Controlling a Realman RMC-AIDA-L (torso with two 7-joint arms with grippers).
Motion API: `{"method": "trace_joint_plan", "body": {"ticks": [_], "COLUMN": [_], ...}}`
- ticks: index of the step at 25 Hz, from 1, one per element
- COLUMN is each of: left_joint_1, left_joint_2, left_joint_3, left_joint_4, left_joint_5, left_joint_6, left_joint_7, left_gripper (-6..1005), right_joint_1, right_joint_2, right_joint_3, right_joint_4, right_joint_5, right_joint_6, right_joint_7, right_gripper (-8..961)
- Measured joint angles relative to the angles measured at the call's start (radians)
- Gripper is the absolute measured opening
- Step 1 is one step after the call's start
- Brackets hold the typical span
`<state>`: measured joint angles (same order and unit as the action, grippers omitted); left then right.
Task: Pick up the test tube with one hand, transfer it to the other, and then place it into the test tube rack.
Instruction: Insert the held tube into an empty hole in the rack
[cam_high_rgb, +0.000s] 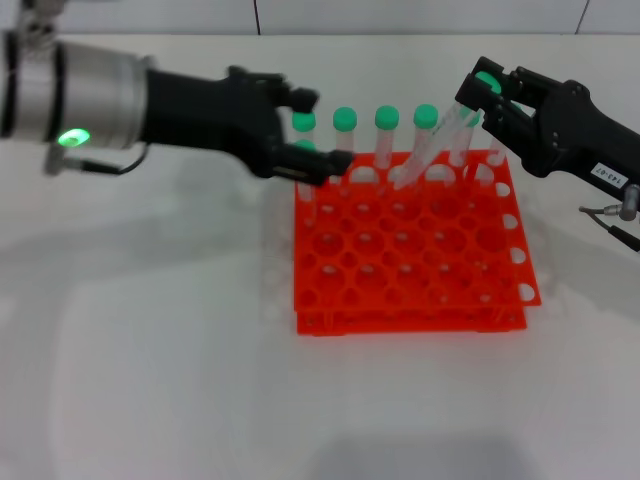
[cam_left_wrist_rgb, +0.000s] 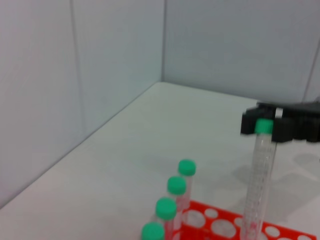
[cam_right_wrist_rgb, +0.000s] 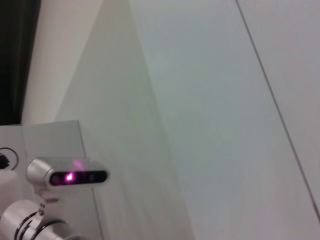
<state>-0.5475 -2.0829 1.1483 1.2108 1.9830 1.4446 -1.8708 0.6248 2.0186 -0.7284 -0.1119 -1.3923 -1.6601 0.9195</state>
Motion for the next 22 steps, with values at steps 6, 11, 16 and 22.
{"method": "trace_joint_plan", "body": {"ticks": [6, 11, 16, 22], "left_joint_1": [0.198, 0.413, 0.514, 0.521], "left_joint_2": [-0.002, -0.001, 0.002, 0.003], "left_joint_3": [0.028, 0.000, -0.028, -0.091], "left_joint_4": [0.187, 0.247, 0.174, 0.070], "left_joint_5": [-0.056, -0.231, -0.318, -0.285], "left_joint_6": [-0.009, -0.032, -0.025, 0.038], "left_joint_7": [-0.017, 0.138, 0.261, 0.307], "left_gripper": [884, 882, 880, 880], "right_joint_1": [0.001, 0.011, 0.021, 0.034], "right_joint_2": [-0.002, -0.003, -0.004, -0.003], "right_joint_3": [-0.024, -0.062, -0.097, -0.151], "right_joint_4": [-0.031, -0.073, -0.119, -0.195], "right_joint_5": [0.000, 0.000, 0.000, 0.000], "right_joint_6": [-0.004, 0.000, 0.003, 0.016], "right_joint_7": [0.023, 0.041, 0.069, 0.110], "right_gripper": [261, 261, 262, 263]}}
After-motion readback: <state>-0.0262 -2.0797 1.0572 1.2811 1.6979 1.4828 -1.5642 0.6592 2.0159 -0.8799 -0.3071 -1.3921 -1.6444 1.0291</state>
